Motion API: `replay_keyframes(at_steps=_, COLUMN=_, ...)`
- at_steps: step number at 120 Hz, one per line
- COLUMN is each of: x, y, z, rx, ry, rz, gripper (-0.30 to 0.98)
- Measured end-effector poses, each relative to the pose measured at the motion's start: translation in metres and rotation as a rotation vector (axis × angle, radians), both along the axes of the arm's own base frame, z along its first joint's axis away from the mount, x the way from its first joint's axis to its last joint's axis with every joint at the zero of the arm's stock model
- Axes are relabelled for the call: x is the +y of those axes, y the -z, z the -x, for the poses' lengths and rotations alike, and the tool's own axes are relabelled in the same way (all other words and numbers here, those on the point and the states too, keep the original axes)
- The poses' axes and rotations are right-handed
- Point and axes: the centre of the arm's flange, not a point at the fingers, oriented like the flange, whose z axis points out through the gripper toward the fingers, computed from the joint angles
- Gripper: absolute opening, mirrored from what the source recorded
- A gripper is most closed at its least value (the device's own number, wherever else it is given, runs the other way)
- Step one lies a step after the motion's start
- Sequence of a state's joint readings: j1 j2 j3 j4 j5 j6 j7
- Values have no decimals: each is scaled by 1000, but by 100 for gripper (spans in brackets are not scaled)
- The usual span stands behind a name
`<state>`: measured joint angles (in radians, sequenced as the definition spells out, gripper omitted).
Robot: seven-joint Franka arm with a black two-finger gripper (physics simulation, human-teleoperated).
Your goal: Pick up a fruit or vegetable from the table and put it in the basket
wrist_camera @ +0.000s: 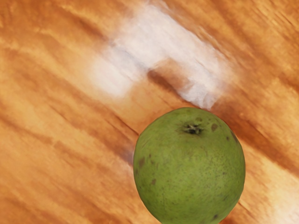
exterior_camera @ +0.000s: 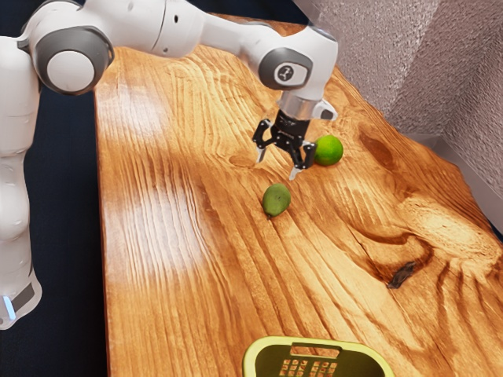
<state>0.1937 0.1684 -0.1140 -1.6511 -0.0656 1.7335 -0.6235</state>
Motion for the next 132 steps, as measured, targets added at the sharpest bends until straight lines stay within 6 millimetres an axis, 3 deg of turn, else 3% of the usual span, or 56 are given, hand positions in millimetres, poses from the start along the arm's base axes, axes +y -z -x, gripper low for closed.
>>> replay_keyframes(at_steps=30, x=7, y=19, z=0, rx=-18, ry=3, rz=1, gripper=69)
replay_keyframes(at_steps=63, x=-11, y=26, z=-6, rx=-48, ry=40, rz=11, gripper=69)
replay_keyframes(at_steps=132, x=-13, y=60, z=-7, rx=-56, ry=49, rz=19, gripper=69)
